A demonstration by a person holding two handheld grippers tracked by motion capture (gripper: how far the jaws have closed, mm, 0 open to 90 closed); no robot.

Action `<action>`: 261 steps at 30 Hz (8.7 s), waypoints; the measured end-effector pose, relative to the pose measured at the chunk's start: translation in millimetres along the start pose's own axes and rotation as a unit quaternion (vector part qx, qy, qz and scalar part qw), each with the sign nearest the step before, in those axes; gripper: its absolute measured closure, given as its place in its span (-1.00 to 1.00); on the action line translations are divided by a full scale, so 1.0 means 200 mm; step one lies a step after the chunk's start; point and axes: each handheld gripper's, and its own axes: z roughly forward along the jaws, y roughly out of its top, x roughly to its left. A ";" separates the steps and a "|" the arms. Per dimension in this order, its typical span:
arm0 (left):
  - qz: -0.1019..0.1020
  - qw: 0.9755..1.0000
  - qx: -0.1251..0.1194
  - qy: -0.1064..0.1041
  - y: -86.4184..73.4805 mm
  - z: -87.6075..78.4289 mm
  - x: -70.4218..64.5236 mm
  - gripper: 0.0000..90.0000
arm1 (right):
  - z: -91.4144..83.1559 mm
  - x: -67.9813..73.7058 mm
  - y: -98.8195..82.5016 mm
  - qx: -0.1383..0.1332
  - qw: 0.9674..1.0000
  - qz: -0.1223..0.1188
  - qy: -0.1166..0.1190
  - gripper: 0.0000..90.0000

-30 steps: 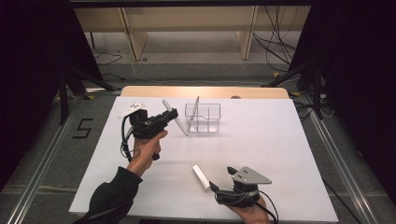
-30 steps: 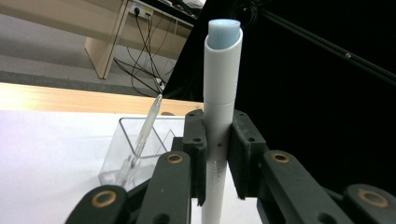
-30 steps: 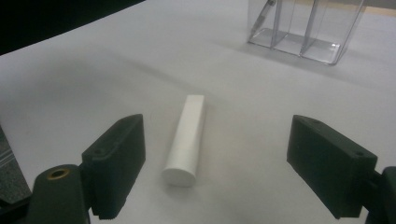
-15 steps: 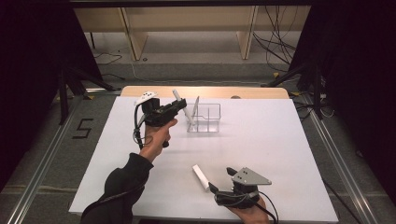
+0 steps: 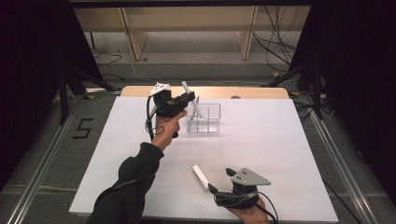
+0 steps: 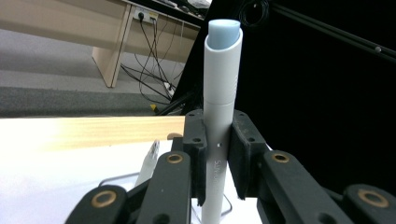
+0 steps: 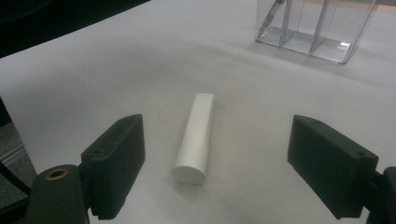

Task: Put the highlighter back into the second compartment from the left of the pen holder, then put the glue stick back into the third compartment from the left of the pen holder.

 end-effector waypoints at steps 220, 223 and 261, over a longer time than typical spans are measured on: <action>0.142 0.979 0.147 -0.013 -0.65 -0.76 0.11 -0.57 | 0.33 0.09 0.00 0.149 0.988 -0.030 -0.010 0.43; 0.142 0.979 0.147 -0.013 -0.65 -0.76 0.11 -0.57 | 0.33 0.08 0.00 0.147 0.989 -0.021 -0.014 0.48; 0.135 0.979 0.150 -0.008 -0.65 -0.76 0.12 -0.57 | 0.23 0.06 0.08 0.095 0.994 -0.045 -0.009 0.51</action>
